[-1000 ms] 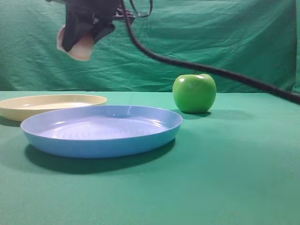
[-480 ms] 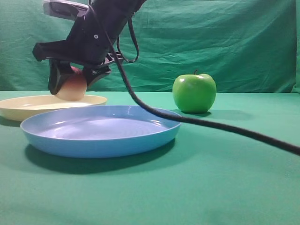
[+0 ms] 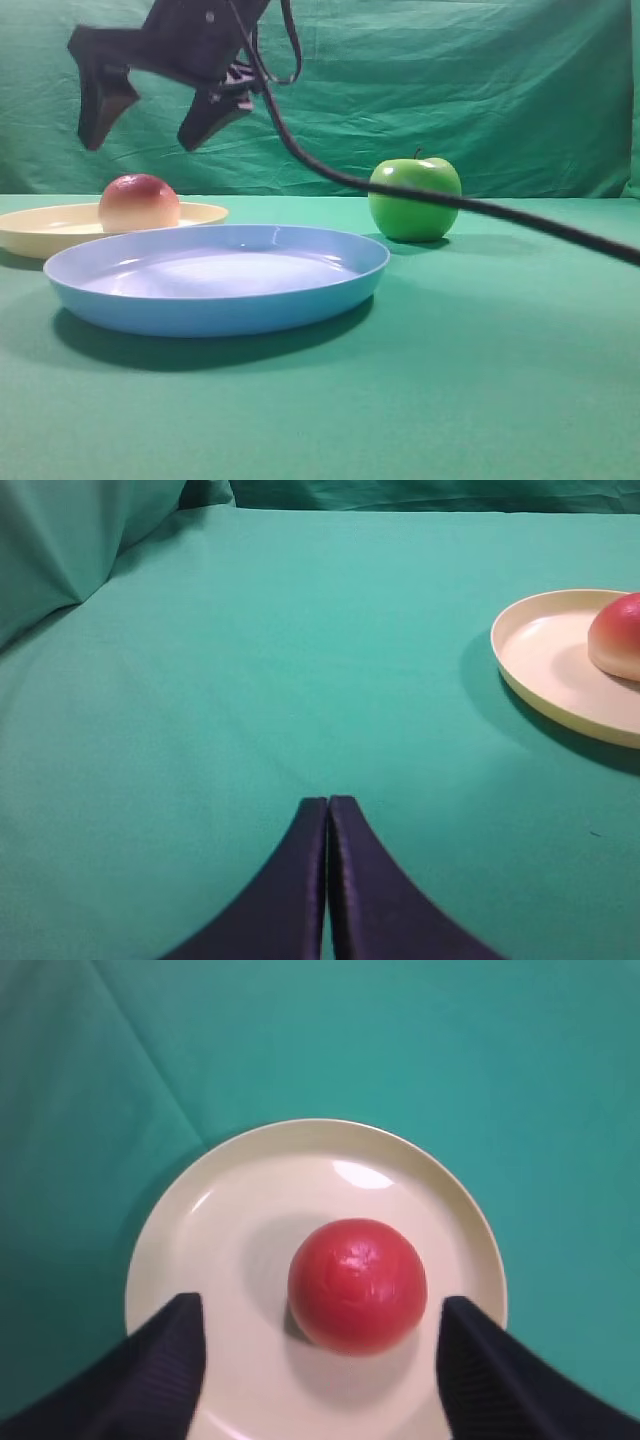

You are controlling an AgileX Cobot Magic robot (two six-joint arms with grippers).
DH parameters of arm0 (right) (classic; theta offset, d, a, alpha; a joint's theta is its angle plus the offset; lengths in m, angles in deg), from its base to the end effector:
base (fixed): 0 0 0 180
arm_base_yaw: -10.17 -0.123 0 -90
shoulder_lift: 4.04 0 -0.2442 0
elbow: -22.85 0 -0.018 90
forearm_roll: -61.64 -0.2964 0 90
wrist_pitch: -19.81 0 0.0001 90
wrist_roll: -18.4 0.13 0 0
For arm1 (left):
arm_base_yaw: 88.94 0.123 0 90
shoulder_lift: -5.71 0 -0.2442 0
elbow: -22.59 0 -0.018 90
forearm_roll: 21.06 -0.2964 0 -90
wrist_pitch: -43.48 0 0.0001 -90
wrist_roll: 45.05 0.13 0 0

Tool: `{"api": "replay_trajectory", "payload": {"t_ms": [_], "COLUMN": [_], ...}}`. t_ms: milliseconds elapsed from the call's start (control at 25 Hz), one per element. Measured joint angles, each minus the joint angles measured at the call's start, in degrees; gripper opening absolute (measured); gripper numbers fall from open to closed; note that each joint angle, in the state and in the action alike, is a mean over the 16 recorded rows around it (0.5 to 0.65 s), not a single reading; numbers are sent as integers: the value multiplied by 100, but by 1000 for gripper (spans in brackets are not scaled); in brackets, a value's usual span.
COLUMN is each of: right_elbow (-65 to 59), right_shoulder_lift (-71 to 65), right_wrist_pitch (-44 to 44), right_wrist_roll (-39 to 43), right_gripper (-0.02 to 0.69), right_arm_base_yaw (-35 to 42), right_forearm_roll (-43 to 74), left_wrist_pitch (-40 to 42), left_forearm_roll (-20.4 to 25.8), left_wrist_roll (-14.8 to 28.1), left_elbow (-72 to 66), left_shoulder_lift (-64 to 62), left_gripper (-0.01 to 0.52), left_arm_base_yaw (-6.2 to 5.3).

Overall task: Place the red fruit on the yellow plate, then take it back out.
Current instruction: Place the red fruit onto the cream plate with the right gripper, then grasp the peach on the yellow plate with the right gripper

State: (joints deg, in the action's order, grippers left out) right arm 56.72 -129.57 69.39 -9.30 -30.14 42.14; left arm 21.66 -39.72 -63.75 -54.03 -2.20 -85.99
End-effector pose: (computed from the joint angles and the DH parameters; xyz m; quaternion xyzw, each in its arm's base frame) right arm 0.3753 0.3617 0.2354 -0.4696 0.8047 0.1930 0.3077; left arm 0.1749 0.0245 0.1686 -0.0655 0.7917 0.0561 0.6048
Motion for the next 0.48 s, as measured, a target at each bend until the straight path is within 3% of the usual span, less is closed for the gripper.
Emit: {"api": "replay_trajectory", "payload": {"t_ms": [240,480], "right_elbow": [-63,-659], "right_shoulder_lift": [887,1928], "right_wrist_pitch": [940,1220], "right_wrist_roll": [835,1703], "right_gripper": [41,0], "right_arm_base_yaw": [158,242], "right_forearm_roll": [449,921], "left_wrist_pitch": [0,0], "left_forearm_roll": [0,0], "left_wrist_roll": [0,0], "left_elbow": [0,0], "left_shoulder_lift": [0,0], "left_gripper": [0,0], "left_arm_base_yaw": [0,0]}}
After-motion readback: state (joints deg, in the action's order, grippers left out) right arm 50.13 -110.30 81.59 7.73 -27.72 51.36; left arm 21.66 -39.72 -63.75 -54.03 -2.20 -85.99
